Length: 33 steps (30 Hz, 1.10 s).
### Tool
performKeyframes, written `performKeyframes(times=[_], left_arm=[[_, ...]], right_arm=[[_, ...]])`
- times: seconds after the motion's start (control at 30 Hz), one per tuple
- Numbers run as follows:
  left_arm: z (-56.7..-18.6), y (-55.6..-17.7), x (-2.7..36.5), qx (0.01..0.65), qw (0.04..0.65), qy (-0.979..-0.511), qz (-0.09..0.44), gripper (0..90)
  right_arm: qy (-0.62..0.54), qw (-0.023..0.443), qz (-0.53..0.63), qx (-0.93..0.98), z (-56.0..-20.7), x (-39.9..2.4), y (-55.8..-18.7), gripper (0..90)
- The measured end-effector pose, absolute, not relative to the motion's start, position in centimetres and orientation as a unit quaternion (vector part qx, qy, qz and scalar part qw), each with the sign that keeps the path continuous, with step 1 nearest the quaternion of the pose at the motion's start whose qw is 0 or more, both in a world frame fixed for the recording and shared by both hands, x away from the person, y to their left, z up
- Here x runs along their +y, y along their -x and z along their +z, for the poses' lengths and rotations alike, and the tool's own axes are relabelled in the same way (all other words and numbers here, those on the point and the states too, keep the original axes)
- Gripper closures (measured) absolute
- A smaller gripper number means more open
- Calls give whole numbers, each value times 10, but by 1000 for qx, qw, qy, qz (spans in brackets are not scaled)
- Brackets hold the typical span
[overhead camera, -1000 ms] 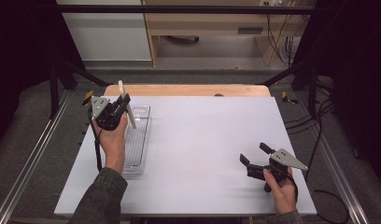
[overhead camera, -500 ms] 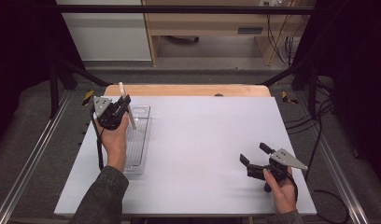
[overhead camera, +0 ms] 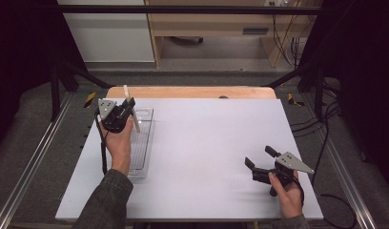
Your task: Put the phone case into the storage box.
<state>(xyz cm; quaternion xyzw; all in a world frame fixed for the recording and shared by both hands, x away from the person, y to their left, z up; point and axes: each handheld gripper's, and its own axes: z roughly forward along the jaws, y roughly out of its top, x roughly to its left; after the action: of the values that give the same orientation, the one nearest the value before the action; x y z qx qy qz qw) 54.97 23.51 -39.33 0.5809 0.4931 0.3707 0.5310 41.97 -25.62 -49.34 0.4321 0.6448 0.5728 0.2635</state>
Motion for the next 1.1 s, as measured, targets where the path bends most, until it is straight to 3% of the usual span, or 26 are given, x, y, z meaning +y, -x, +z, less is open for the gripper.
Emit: performKeyframes(times=[1.1], left_arm=[[-400, -556, 241, 503, 516, -580, 379, 801]], right_arm=[[-427, 272, 570, 647, -494, -255, -419, 55]])
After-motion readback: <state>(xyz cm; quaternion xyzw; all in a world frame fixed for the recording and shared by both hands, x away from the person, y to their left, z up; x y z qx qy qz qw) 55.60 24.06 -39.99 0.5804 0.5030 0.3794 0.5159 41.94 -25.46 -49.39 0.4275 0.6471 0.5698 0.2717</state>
